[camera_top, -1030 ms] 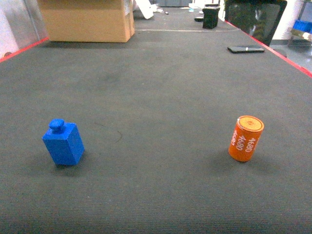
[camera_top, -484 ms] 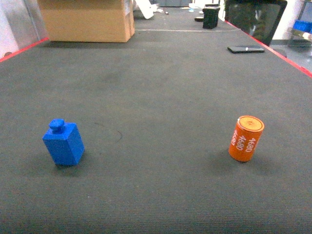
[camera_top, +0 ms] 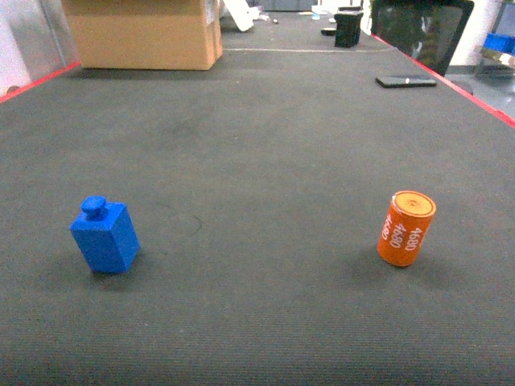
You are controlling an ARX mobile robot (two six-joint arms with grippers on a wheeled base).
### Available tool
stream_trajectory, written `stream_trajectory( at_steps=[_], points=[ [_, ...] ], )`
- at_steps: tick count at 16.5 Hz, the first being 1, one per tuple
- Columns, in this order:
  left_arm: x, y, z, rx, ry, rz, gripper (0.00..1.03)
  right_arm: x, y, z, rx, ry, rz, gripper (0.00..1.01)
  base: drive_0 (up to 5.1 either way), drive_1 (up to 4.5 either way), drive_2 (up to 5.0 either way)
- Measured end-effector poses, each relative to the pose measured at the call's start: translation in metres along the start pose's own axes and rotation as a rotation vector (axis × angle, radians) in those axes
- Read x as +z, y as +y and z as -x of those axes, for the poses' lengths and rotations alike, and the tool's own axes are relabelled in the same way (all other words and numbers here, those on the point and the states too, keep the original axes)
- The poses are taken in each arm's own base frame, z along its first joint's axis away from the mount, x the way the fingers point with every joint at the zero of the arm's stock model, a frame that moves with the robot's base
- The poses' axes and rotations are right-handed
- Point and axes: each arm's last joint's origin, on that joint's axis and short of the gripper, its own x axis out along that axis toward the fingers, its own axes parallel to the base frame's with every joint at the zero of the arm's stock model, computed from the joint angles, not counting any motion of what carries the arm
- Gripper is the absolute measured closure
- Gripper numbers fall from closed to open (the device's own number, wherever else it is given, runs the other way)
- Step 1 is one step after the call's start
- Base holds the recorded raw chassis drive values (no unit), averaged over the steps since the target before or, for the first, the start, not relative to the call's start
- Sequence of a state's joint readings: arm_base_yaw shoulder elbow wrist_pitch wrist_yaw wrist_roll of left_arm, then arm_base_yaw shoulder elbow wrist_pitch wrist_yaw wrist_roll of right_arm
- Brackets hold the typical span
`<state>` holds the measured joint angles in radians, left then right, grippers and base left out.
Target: Sort blue parts and orange caps into right shelf containers
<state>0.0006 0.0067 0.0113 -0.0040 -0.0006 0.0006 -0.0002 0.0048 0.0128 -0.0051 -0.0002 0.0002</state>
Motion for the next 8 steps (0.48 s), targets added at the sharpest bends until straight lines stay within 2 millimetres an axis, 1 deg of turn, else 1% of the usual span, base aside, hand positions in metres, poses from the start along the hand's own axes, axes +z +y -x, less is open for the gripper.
stream_trajectory(
  at_steps=[8],
  points=[
    [0.0000, 0.0000, 0.0000, 0.000, 0.000, 0.000, 0.05, 0.0000, 0.0000, 0.0000, 0.000, 0.000, 0.000, 0.03, 0.0, 0.00, 0.0]
  ],
)
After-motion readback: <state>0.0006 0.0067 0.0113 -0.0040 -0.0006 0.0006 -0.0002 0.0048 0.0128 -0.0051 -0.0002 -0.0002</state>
